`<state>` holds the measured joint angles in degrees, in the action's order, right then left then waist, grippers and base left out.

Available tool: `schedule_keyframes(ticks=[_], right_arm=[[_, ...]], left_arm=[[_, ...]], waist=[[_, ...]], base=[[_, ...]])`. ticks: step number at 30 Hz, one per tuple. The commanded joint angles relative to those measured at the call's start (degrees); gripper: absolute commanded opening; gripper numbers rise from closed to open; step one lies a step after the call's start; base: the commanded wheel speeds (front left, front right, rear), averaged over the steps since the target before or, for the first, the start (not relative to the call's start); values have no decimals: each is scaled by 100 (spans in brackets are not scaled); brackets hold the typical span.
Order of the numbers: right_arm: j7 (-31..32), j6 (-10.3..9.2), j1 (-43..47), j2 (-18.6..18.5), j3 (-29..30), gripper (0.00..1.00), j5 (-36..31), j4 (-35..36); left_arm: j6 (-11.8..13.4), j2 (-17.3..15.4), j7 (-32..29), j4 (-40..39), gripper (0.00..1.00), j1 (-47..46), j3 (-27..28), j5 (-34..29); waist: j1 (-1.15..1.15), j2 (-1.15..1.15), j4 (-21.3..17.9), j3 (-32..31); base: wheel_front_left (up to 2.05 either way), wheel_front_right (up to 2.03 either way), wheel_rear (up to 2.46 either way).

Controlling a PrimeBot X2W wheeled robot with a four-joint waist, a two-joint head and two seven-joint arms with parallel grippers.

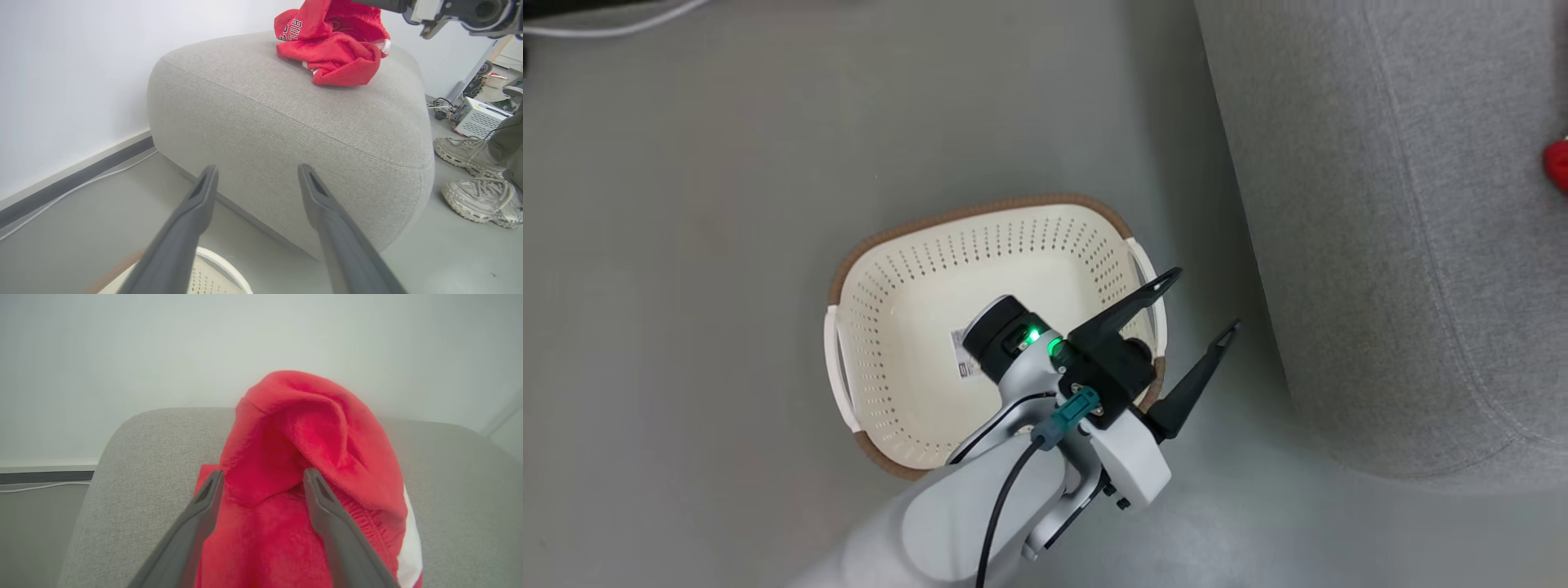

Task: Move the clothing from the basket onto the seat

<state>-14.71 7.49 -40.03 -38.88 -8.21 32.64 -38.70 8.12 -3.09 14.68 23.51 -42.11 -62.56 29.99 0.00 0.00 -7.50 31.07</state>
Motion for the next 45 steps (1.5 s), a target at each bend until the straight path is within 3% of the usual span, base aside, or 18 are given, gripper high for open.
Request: schedule_keyframes(ticks=[1, 8, 26, 35, 45], right_arm=[[-29, 0, 384, -162, -57, 100, -23, 265], [-29, 0, 930, 151, -195, 100, 23, 935], [-29, 0, 2278, 1086, -617, 100, -300, 2107], [-29, 0, 2769, 1518, -721, 100, -532, 2228], [-29, 0, 3364, 2051, -634, 100, -704, 2124]], left_arm=[[-28, 22, 32, -95, 100, 196, 264, -104], [-57, 22, 32, -140, 100, 813, 1004, -353], [-230, -78, 32, -644, 100, 2950, 3848, -1443], [-90, -91, 32, -761, 100, 3614, 4810, -1769], [-251, -125, 32, -776, 100, 4306, 5581, -1957]], waist=[[0, 0, 81, -291], [0, 0, 299, -806], [0, 0, 1170, -2150], [0, 0, 1177, -2525], [0, 0, 1023, -2981]], base=[[0, 0, 0], [0, 0, 0], [0, 0, 0], [0, 0, 0], [0, 0, 0]])
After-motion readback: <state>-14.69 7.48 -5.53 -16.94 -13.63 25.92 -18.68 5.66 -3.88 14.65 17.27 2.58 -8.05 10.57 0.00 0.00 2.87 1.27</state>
